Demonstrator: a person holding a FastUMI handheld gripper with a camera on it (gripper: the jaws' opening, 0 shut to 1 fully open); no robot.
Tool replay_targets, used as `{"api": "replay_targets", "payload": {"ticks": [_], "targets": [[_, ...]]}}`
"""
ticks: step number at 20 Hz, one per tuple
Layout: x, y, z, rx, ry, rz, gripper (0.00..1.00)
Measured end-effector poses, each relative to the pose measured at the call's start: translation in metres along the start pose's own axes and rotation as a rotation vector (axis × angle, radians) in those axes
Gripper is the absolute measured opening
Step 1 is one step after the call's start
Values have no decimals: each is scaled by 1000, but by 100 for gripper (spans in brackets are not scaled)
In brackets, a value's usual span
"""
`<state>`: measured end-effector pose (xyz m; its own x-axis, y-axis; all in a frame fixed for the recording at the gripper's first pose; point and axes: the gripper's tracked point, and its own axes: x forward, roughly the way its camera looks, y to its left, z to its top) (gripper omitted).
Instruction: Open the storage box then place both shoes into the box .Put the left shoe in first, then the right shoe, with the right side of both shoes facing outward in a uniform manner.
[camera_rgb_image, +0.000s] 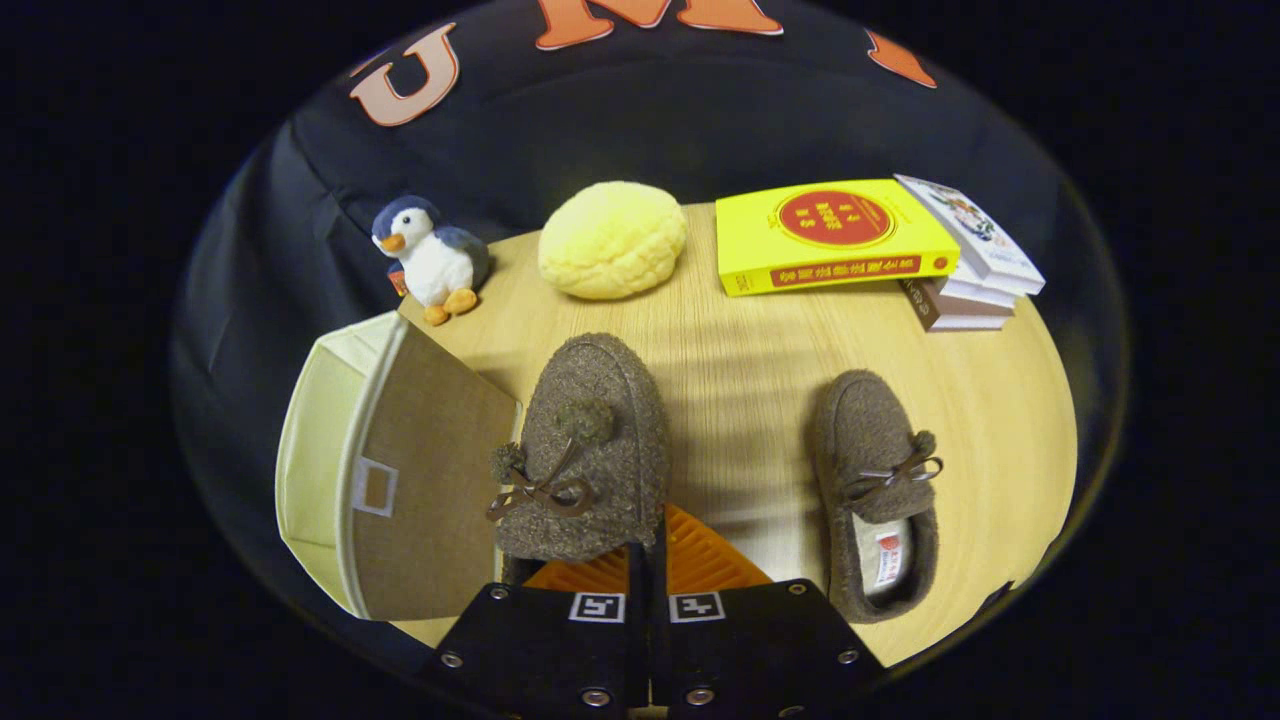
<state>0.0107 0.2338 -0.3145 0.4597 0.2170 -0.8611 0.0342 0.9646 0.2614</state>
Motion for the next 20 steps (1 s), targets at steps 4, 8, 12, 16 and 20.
{"api": "replay_targets", "payload": {"ticks": [4, 8, 12, 16, 20], "targets": [[-47, 43, 37, 4, -79, -2, 2], [-65, 97, 54, -30, -104, 12, 2], [-52, 160, 46, -47, -66, 56, 2], [-26, 204, 30, -60, -9, 69, 2], [1, 235, 6, -61, 64, 77, 2]]}}
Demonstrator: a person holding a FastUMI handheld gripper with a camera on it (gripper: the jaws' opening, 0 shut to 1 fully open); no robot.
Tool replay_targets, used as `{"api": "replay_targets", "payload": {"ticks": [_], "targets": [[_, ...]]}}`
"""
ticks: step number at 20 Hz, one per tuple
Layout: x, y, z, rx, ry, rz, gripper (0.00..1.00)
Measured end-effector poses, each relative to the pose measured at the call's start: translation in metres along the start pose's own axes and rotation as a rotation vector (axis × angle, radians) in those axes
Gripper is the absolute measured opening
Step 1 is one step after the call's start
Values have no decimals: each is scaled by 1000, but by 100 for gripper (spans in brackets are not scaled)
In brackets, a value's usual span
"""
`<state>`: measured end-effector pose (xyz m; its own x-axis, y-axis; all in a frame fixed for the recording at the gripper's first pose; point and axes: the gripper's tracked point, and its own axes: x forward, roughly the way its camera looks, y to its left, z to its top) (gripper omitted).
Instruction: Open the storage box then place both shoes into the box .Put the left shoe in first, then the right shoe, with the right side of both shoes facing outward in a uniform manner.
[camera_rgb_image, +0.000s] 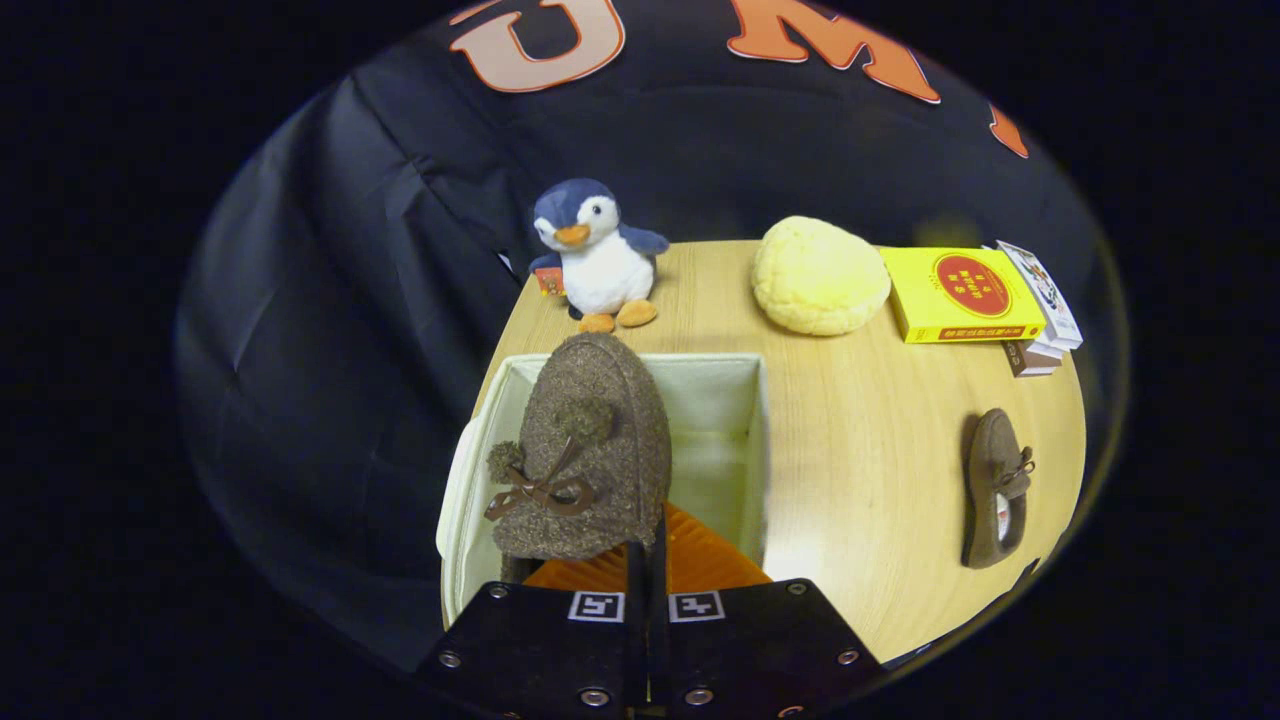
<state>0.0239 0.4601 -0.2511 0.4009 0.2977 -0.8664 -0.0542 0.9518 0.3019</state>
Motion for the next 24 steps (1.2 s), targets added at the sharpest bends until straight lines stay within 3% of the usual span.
{"api": "replay_targets", "payload": {"ticks": [6, 12, 13, 20, 24], "targets": [[41, 11, -30, 0, 84, -45, 3], [59, 34, -42, -1, 134, 0, 5], [56, 39, -42, -5, 136, 14, 9], [12, 27, -14, -47, 28, 55, 68], [-27, -8, 6, -70, -61, 47, 87]]}}
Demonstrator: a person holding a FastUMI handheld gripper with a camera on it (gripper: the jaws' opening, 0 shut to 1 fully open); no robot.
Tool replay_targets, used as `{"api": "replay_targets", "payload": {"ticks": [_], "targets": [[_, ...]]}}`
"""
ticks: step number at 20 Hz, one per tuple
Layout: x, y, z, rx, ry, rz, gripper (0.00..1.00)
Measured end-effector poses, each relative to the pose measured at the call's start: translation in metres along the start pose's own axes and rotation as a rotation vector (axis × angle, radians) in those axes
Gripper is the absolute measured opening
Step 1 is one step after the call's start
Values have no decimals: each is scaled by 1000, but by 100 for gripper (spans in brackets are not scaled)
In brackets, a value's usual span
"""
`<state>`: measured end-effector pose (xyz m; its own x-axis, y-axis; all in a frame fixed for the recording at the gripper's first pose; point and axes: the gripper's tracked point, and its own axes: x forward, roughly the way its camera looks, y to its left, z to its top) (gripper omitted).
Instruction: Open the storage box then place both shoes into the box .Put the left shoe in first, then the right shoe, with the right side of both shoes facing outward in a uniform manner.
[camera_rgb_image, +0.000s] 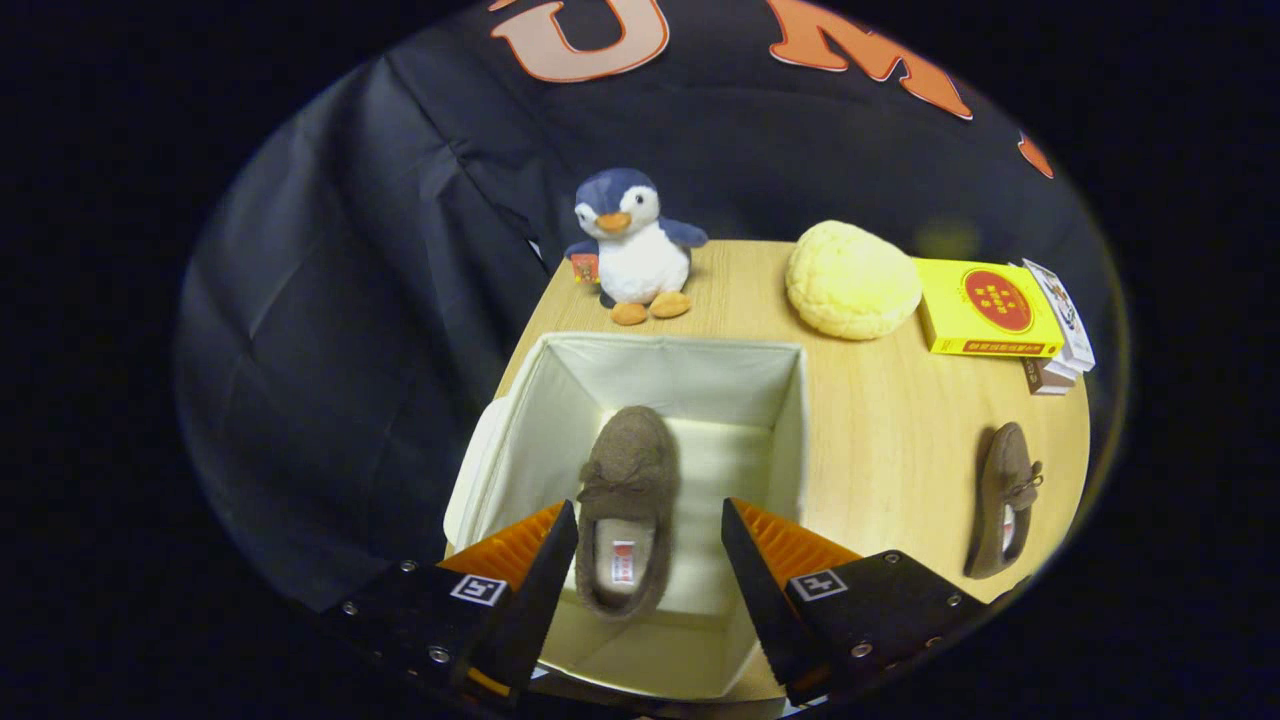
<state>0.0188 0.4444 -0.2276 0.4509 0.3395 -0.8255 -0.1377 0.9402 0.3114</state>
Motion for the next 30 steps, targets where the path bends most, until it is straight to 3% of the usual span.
{"api": "replay_targets", "payload": {"ticks": [6, 18, 25, 30], "targets": [[-47, -113, -1, 29, -69, -87, 94], [-59, -380, -95, 163, 30, -320, 96], [-14, -432, -138, 151, 153, -297, 93], [17, -447, -125, 171, 122, -287, 69]]}}
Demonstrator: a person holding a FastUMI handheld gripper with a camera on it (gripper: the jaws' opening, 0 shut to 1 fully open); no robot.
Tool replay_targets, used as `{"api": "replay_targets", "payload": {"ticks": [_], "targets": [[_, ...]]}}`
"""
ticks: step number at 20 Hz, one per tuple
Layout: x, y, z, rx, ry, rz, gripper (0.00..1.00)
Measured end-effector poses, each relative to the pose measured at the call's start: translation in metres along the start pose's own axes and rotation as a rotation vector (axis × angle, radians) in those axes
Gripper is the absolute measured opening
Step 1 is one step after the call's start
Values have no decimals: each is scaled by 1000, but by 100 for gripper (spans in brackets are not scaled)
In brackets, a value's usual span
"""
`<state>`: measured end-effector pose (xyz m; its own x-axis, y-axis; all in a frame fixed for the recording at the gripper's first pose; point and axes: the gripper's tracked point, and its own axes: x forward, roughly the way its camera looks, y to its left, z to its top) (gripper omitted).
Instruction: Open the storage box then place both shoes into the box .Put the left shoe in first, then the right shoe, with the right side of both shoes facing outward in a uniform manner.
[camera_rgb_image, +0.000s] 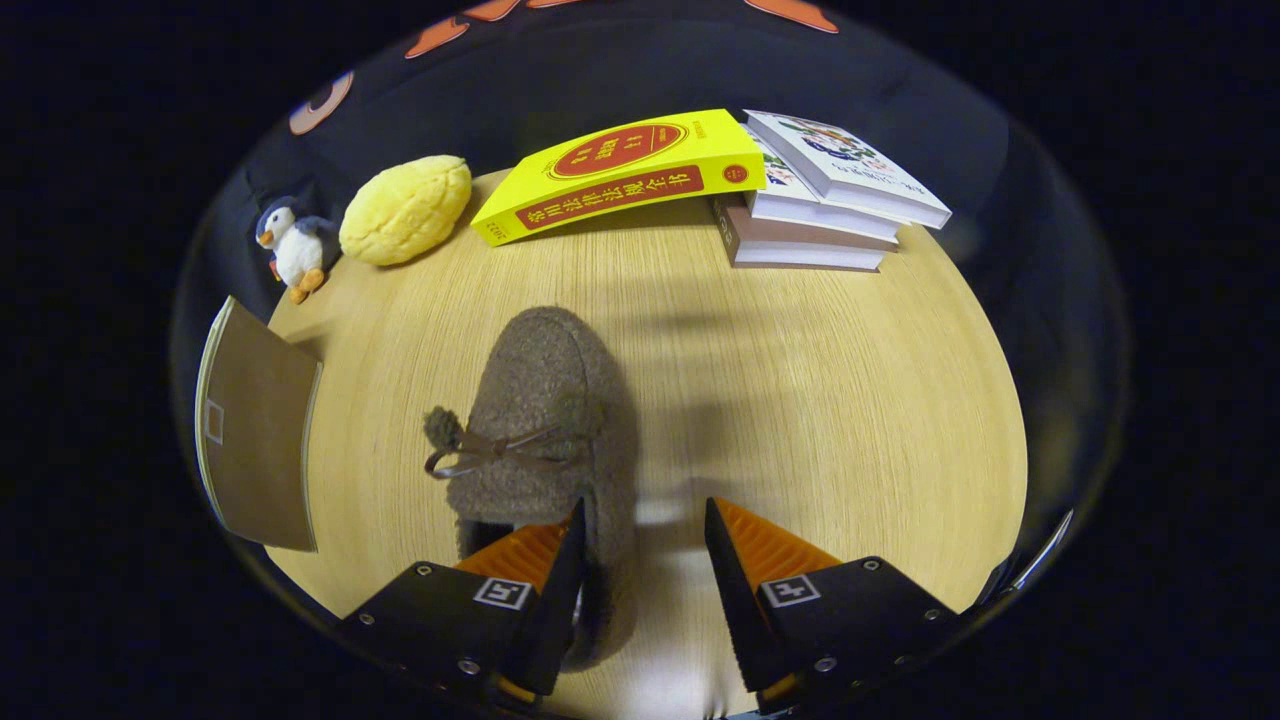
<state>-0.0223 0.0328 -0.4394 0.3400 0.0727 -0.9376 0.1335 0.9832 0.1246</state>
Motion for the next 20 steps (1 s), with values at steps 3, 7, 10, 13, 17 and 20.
{"api": "replay_targets", "payload": {"ticks": [3, 7, 10, 13, 17, 20], "targets": [[11, 12, -2, 8, 23, 34, 53], [8, 19, 2, -3, -5, 12, 11], [-7, 38, 3, 57, -1, 70, 4], [-35, 51, 18, 72, -48, 55, 4], [-85, 88, 39, 63, -85, 60, 4], [-120, 127, 58, 8, -134, 51, 4]]}}
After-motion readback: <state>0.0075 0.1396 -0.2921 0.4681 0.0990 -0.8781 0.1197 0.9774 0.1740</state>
